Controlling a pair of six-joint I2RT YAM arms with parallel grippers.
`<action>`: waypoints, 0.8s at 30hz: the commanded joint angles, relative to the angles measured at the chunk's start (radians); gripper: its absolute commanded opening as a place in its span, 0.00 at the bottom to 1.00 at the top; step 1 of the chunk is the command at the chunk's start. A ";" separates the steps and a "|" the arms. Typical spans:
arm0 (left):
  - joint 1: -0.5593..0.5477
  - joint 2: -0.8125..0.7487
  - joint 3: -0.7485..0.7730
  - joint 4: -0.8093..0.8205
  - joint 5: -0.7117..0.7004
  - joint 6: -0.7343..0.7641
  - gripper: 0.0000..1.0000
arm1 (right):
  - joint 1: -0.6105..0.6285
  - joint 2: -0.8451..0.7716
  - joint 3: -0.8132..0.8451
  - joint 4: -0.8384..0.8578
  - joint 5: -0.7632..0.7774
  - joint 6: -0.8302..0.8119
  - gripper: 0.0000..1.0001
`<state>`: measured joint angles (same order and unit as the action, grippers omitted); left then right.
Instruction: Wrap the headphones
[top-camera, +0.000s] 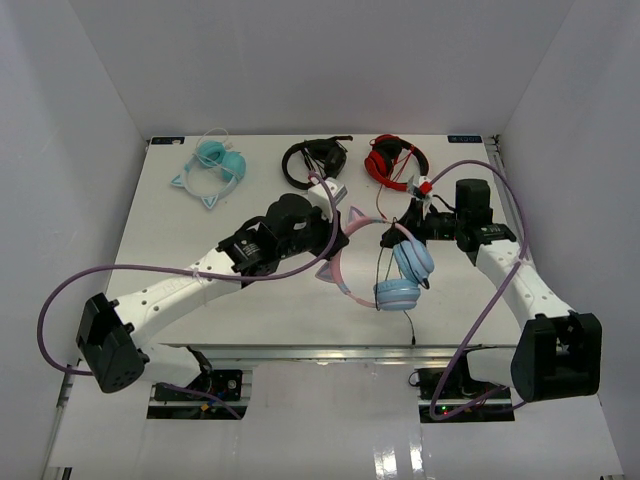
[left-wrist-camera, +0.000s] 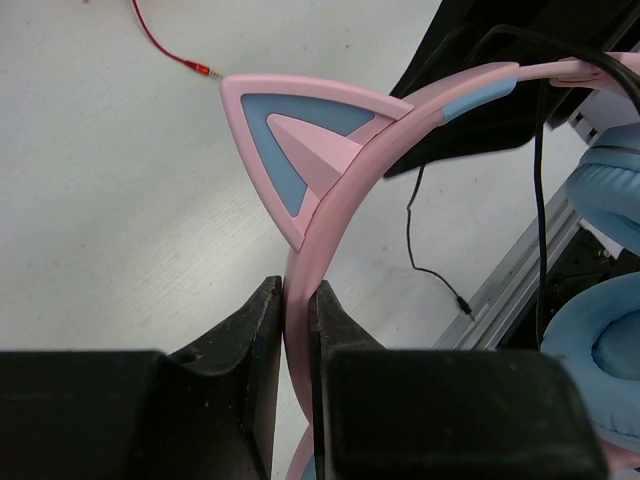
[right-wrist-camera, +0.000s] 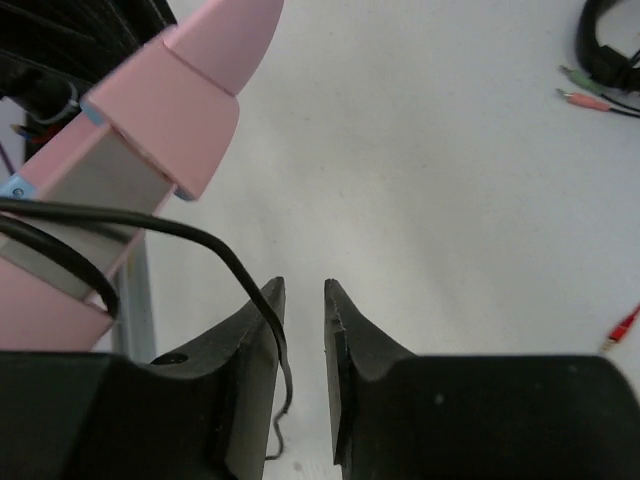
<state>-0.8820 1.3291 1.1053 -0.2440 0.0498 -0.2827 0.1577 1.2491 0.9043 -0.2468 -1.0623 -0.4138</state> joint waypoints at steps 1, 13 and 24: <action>-0.006 -0.050 0.122 -0.009 -0.008 -0.046 0.00 | -0.003 -0.005 -0.080 0.309 -0.168 0.232 0.41; -0.007 0.013 0.385 -0.062 -0.143 -0.116 0.00 | 0.003 0.095 -0.329 0.938 -0.244 0.646 0.57; -0.006 0.005 0.455 -0.009 -0.281 -0.153 0.00 | 0.033 0.224 -0.383 1.318 -0.249 0.852 0.36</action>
<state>-0.8858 1.3663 1.4906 -0.3294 -0.1545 -0.3842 0.1887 1.4540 0.5215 0.8873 -1.2920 0.3631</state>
